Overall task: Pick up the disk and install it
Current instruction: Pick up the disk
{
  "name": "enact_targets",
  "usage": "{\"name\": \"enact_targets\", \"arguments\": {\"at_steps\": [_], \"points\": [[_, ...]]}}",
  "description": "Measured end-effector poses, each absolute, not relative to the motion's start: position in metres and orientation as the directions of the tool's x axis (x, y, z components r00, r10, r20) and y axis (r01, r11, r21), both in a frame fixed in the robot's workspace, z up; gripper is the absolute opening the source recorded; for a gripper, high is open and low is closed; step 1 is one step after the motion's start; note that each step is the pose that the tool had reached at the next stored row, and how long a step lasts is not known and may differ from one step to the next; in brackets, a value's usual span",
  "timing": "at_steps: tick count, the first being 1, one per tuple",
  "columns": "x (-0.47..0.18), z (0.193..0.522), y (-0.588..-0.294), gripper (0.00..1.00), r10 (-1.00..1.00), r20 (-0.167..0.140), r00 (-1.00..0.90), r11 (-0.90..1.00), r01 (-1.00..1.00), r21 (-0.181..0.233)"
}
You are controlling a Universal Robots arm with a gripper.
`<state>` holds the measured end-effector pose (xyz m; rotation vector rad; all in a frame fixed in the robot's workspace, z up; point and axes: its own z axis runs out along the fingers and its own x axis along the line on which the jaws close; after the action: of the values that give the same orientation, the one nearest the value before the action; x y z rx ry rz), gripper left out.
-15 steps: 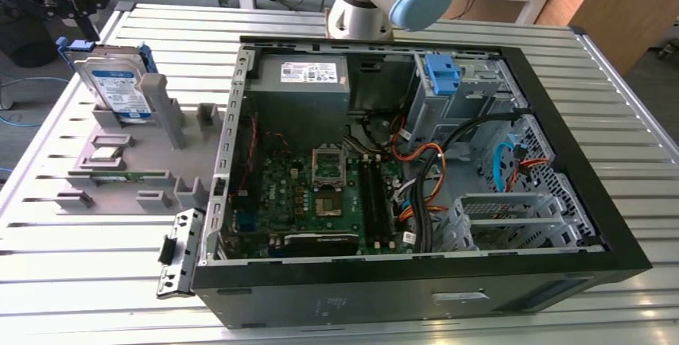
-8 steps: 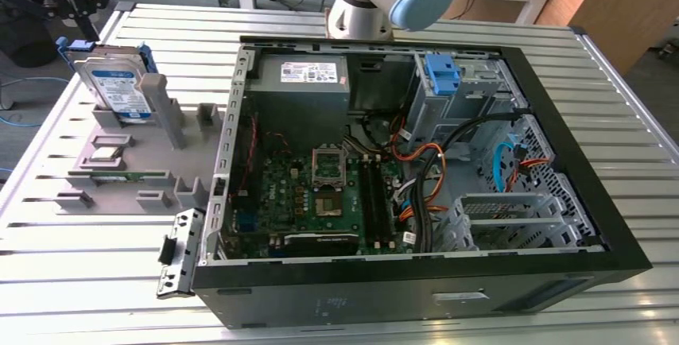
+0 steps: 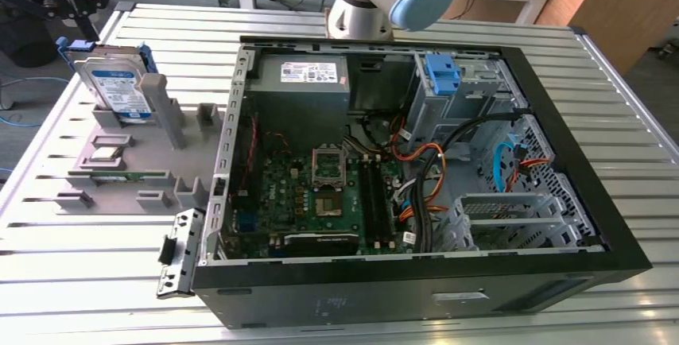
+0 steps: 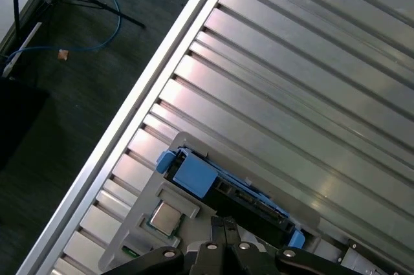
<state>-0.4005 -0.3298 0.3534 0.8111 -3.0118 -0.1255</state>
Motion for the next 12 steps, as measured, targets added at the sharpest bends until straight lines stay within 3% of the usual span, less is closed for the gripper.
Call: {"name": "enact_targets", "arguments": {"at_steps": [12], "points": [[-0.4005,0.3534,-0.3298,0.11,-0.526,-0.002,-0.851,0.848,-0.524,0.083]]}}
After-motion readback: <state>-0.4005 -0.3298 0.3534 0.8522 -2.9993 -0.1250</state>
